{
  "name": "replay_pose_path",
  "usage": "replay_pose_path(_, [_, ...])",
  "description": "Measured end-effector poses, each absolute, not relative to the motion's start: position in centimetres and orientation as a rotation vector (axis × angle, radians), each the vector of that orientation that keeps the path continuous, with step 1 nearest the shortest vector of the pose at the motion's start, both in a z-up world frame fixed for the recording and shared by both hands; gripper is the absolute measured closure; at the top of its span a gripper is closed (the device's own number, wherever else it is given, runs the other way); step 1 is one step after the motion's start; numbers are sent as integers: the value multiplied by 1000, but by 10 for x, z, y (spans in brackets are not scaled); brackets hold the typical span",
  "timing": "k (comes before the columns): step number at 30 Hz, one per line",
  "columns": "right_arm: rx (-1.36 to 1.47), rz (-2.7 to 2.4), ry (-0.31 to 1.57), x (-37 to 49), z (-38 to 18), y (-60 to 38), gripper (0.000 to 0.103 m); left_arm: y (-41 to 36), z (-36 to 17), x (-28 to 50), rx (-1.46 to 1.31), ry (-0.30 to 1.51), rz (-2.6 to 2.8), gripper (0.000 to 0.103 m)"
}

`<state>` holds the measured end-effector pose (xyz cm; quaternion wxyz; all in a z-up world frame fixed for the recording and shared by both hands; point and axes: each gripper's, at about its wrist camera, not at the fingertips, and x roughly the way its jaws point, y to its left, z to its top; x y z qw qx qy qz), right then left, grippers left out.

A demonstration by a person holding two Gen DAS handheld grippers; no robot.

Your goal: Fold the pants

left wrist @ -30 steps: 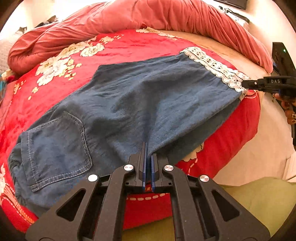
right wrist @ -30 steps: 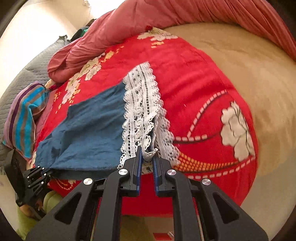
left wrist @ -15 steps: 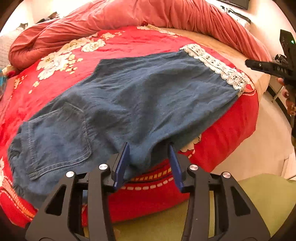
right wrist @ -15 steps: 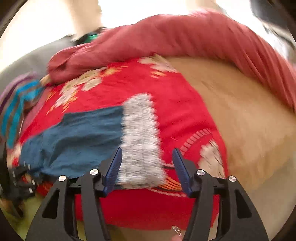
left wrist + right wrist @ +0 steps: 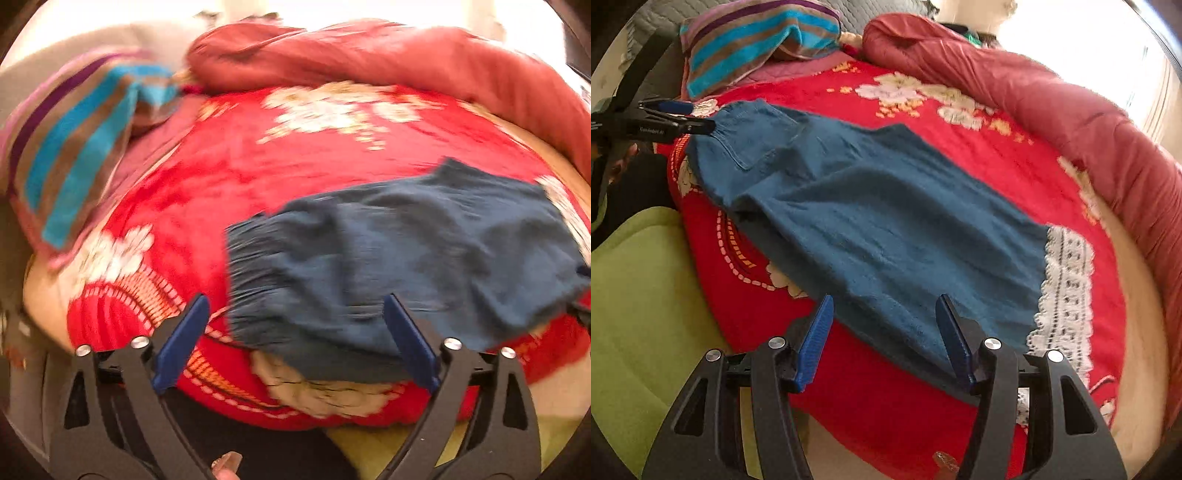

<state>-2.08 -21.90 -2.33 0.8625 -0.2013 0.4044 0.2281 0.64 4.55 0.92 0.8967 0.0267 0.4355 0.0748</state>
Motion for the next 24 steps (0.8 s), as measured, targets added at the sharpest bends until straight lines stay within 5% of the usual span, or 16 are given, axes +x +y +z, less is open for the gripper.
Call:
replay_pose_path(4, [-405, 468, 907, -14, -39, -223, 48, 59, -10, 19, -50, 961, 130, 12])
replay_pose_path(5, [-391, 471, 910, -12, -41, -225, 49, 60, -12, 21, -65, 961, 114, 22])
replay_pose_path(6, [-376, 474, 906, -12, -41, -225, 50, 61, -14, 21, -94, 958, 89, 43])
replay_pose_path(9, [-344, 492, 903, -12, -37, -228, 74, 67, -5, 21, -139, 929, 77, 66])
replay_pose_path(12, [-320, 508, 906, -14, -32, -231, 88, 75, 10, 16, -126, 875, 97, 66])
replay_pose_path(17, [-348, 517, 914, -19, -38, -230, 88, 88, -7, 23, -150, 934, 113, 64])
replay_pose_path(24, [-268, 559, 925, -22, -26, -244, 82, 92, 14, 5, -150, 852, 155, 46])
